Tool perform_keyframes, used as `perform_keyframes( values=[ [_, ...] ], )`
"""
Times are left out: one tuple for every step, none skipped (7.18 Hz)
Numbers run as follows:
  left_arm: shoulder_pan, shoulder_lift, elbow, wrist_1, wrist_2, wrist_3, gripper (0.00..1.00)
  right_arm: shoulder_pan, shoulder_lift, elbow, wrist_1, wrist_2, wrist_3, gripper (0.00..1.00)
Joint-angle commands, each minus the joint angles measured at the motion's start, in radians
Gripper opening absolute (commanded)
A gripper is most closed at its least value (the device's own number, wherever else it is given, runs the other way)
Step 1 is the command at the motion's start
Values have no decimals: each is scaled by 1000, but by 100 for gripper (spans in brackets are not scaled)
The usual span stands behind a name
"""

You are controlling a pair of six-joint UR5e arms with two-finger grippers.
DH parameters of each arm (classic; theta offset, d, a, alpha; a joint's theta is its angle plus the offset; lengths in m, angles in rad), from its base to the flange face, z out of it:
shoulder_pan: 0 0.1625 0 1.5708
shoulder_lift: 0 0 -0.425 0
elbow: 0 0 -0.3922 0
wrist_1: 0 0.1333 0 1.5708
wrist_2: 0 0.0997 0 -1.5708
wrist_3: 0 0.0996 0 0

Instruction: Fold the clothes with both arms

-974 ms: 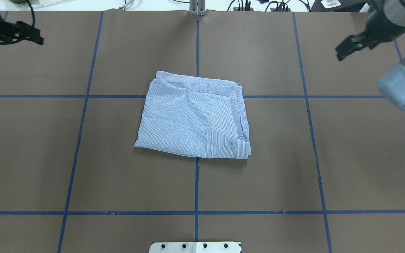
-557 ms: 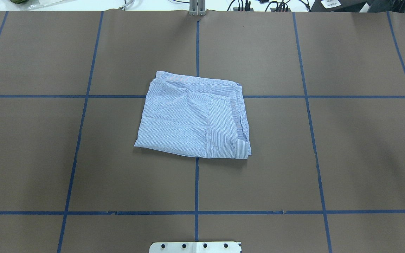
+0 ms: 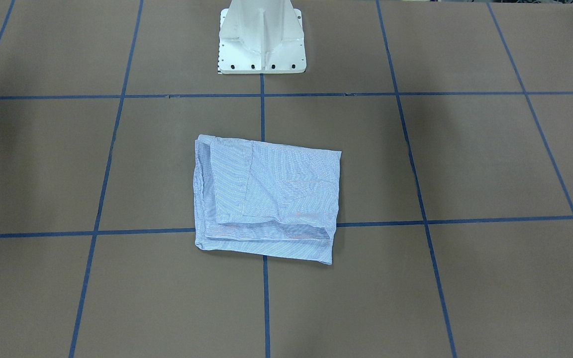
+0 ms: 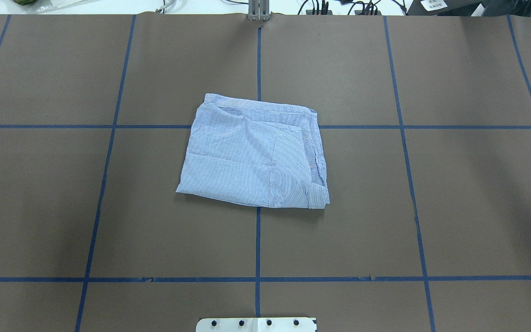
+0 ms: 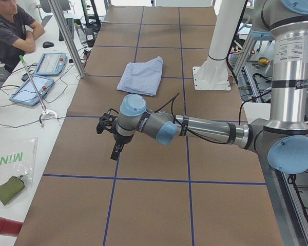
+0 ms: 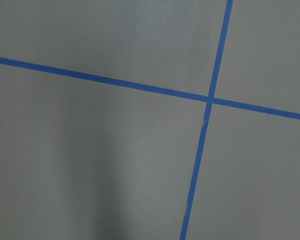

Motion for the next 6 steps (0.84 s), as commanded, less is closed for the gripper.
perform_keyframes(
  values=[
    [-63,47,113,-159,2,3,99,1,-44,-6,0,1,-1,100],
    [-63,48,178,-169,2,3,99,1,-72,-23,2,-3,-15,100],
    [-62,39,181,-166,7,5,99,1,-75,-29,5,-3,-9,100],
    [-60,36,180,-158,5,6,99,15,-68,-31,14,3,-3,100],
    [-57,32,171,-118,2,5,99,35,-55,-31,14,12,2,100],
    [-39,0,169,-21,-2,5,99,47,-55,-34,14,59,3,100]
  ],
)
